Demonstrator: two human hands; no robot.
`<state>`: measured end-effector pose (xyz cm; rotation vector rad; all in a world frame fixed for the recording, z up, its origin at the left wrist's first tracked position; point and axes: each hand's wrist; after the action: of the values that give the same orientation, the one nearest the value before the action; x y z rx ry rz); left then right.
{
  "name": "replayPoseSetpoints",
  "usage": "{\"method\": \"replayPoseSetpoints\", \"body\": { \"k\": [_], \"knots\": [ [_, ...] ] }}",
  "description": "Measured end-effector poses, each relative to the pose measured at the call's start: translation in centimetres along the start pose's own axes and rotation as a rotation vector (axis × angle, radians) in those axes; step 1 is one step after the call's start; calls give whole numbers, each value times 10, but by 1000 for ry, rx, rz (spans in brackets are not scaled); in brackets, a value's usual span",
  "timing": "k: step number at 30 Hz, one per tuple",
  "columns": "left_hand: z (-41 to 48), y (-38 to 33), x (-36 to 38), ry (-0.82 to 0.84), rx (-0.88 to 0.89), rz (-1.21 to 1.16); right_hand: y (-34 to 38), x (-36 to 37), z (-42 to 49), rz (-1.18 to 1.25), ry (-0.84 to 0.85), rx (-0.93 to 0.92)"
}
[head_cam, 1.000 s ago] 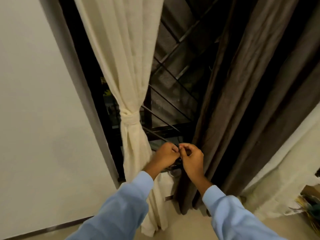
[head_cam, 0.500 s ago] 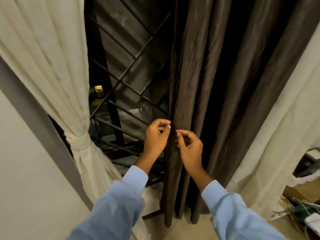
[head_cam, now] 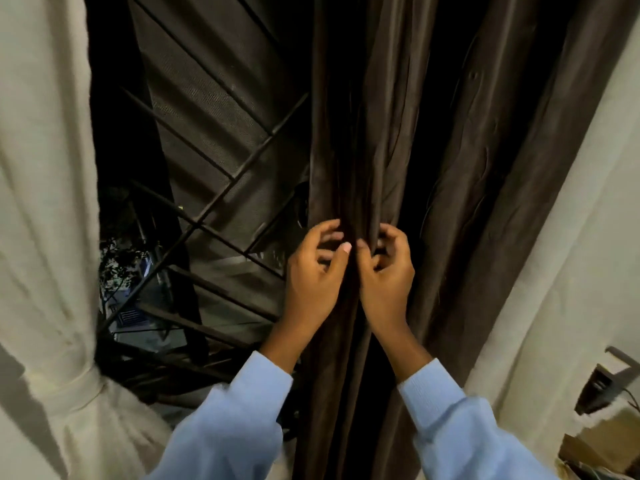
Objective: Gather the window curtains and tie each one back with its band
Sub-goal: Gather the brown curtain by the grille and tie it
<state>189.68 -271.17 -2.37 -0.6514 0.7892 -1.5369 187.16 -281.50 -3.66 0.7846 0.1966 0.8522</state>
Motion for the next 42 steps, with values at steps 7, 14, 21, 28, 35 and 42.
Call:
{"method": "replayPoseSetpoints", "body": {
  "k": [7,14,21,28,35,42],
  "knots": [
    [8,-2,47,3,87,196,-34,-22,45,44,-45,61],
    [18,-28,95,-196,98,402,-51,-51,72,134,121,88],
    [22,-54,131,-499,191,607,-51,-72,54,204,328,72],
    [12,-73,135,-611,164,647,-33,-87,49,342,397,-40],
    [6,-90,107,-622,141,718,-1,-69,81,18,256,-151],
    [1,-99,91,-562,166,737,32,-46,94,-10,316,-36]
  ]
}}
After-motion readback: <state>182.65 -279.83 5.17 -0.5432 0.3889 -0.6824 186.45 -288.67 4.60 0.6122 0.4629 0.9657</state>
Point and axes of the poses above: each hand's wrist, its own z-axis towards the middle knuckle, its own x-axis out of the palm, y = z × x, and after that the axes turned 4 degrees about -x, right-handed
